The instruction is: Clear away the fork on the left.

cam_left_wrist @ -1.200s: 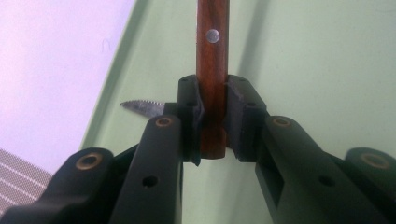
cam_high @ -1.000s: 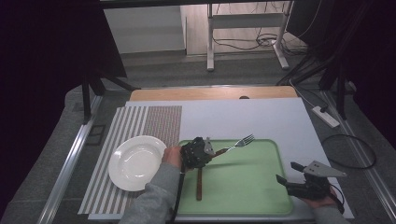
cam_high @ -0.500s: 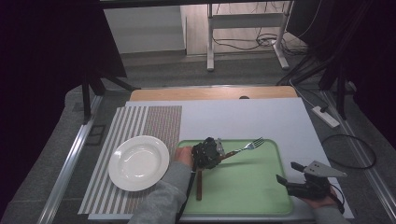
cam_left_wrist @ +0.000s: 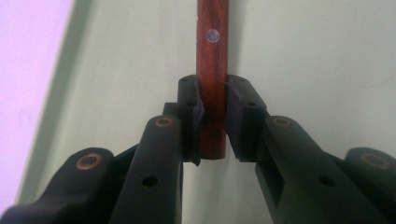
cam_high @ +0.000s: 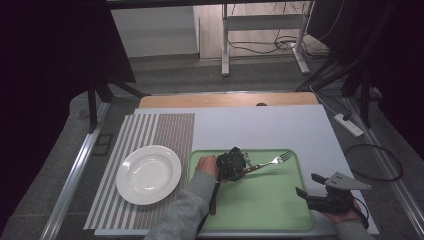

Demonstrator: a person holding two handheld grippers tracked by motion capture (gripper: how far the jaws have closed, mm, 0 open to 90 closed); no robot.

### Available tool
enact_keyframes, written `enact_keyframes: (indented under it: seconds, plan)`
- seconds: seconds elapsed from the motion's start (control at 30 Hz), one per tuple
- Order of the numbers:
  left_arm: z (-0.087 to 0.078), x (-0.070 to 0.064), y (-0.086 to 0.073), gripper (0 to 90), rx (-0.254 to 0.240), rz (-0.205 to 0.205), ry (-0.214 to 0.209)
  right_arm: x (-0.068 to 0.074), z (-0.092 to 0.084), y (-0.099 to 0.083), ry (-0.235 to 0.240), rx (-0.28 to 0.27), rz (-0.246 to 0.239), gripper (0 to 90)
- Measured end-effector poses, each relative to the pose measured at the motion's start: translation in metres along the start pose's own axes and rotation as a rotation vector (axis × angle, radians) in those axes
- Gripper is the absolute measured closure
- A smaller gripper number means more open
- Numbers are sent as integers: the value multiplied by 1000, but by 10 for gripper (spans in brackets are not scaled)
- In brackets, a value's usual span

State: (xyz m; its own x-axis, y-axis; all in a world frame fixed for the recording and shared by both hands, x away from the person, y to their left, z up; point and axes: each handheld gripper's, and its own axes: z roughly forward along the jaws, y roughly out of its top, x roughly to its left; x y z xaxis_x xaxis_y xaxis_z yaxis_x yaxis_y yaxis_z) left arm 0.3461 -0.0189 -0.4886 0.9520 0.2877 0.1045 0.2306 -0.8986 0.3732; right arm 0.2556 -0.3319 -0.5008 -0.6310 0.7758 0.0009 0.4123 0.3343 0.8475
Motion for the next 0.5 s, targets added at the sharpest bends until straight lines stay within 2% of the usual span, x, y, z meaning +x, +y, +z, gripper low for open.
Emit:
enact_keyframes:
  seconds: [0.17, 0.5]
  plan:
    - [7, 0, 9, 756, 15, 5, -26, 0, 0, 0, 0, -1, -2, 227]
    - [14, -2, 19, 754, 47, 25, -36, 0, 0, 0, 1, -1, -3, 227]
